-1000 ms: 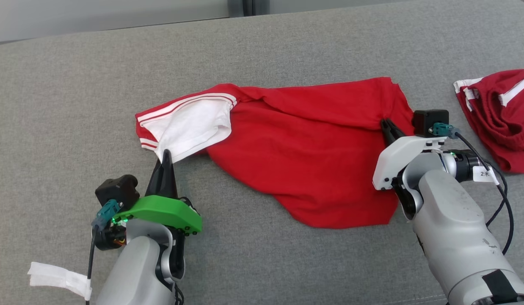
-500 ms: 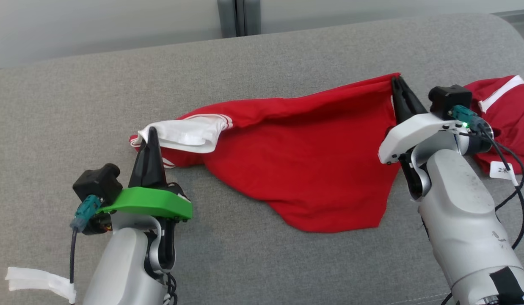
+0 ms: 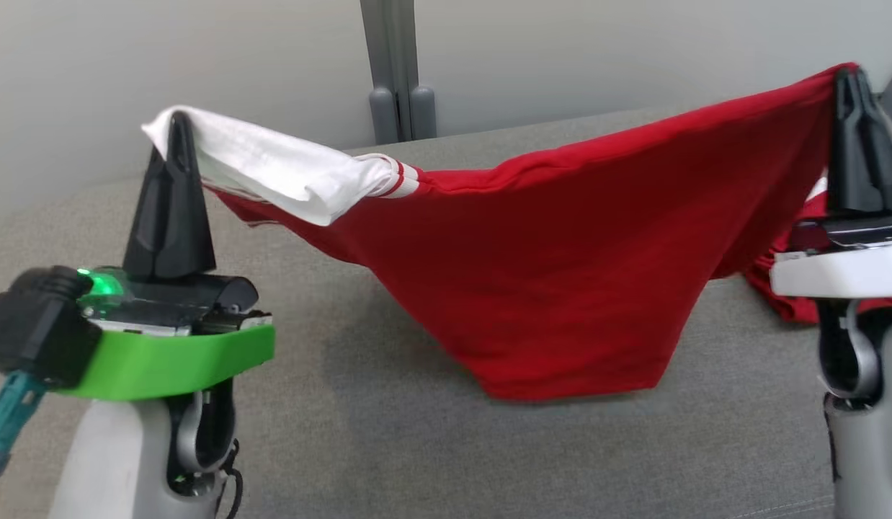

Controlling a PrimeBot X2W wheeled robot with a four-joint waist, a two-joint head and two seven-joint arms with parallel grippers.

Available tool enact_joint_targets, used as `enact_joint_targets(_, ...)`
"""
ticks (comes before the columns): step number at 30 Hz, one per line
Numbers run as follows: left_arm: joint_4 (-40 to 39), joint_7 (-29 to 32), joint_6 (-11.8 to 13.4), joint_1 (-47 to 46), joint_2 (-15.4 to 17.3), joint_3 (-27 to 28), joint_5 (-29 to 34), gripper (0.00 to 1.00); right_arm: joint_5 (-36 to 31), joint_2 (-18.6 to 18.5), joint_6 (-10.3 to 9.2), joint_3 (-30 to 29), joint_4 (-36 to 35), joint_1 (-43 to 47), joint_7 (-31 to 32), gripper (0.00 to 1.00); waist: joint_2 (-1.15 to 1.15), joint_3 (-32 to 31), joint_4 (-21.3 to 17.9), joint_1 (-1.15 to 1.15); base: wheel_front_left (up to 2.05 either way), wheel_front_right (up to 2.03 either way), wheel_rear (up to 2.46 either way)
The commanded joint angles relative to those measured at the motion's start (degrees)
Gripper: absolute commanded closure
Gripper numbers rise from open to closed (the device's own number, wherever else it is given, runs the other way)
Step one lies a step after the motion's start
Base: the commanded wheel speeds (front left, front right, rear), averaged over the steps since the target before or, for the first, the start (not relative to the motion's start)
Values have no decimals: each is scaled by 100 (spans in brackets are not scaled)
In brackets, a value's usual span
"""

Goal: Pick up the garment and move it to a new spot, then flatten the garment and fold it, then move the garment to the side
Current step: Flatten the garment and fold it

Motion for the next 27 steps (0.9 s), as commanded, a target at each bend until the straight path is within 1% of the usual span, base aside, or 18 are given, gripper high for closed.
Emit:
enact_joint_targets(1, -311, 118, 28, -55, 124, 15, 85, 100, -15, -20, -2, -75, -481, 188, 171, 100, 0, -265, -110, 0, 0, 0, 0)
enact_joint_targets(3, -856, 337, 50, -205, 291, 21, 211, 100, -70, -41, -2, -149, -1266, 342, 447, 100, 0, -309, -138, 0, 0, 0, 0)
enact_joint_targets(6, -1556, 689, 63, -456, 522, 35, 380, 100, -128, -97, -2, -235, -2235, 501, 838, 100, 0, -343, -173, 0, 0, 0, 0)
enact_joint_targets(8, -1874, 935, 53, -596, 626, 31, 419, 100, -164, -130, -2, -294, -2656, 544, 1063, 100, 0, -346, -189, 0, 0, 0, 0)
enact_joint_targets(10, -2073, 1179, 46, -714, 695, 11, 386, 100, -175, -152, -2, -360, -2929, 565, 1260, 100, 0, -323, -195, 0, 0, 0, 0)
enact_joint_targets(12, -2126, 1364, 36, -800, 763, 9, 412, 100, -151, -153, -2, -421, -2996, 624, 1429, 100, 0, -268, -192, 0, 0, 0, 0)
enact_joint_targets(14, -1946, 1644, 16, -770, 759, -72, 230, 100, -19, -103, -2, -463, -2831, 684, 1587, 100, 0, -177, -179, 0, 0, 0, 0)
enact_joint_targets(15, -1863, 1730, 11, -762, 705, -100, 88, 100, 28, -94, -2, -492, -2721, 684, 1614, 100, 0, -121, -167, 0, 0, 0, 0)
enact_joint_targets(18, -1413, 1967, -30, -937, 631, -113, -260, 100, 199, -67, -1, -447, -2203, 596, 1614, 100, 0, 228, -109, 0, 0, 0, 0)
enact_joint_targets(19, -1226, 1997, -49, -1036, 610, -104, -332, 100, 205, -119, 0, -378, -2001, 493, 1592, 100, 0, 335, -92, 0, 0, 0, 0)
enact_joint_targets(21, -764, 2040, -130, -1335, 599, -87, -432, 100, 335, -166, -1, -215, -1497, 133, 1508, 100, 0, 593, -67, 0, 0, 0, 0)
enact_joint_targets(24, 93, 2147, -214, -2128, 529, -62, -569, 100, 370, -357, -2, 55, -539, -783, 1367, 100, 0, 996, -27, 0, 0, 0, 0)
enact_joint_targets(26, 728, 2101, -249, -2865, 588, -25, -418, 100, 348, -425, 0, 197, 203, -1569, 1251, 100, 0, 1204, -8, 0, 0, 0, 0)
enact_joint_targets(27, 959, 2078, -245, -3122, 587, -12, -384, 100, 308, -453, -1, 243, 458, -1862, 1207, 100, 0, 1269, -1, 0, 0, 0, 0)
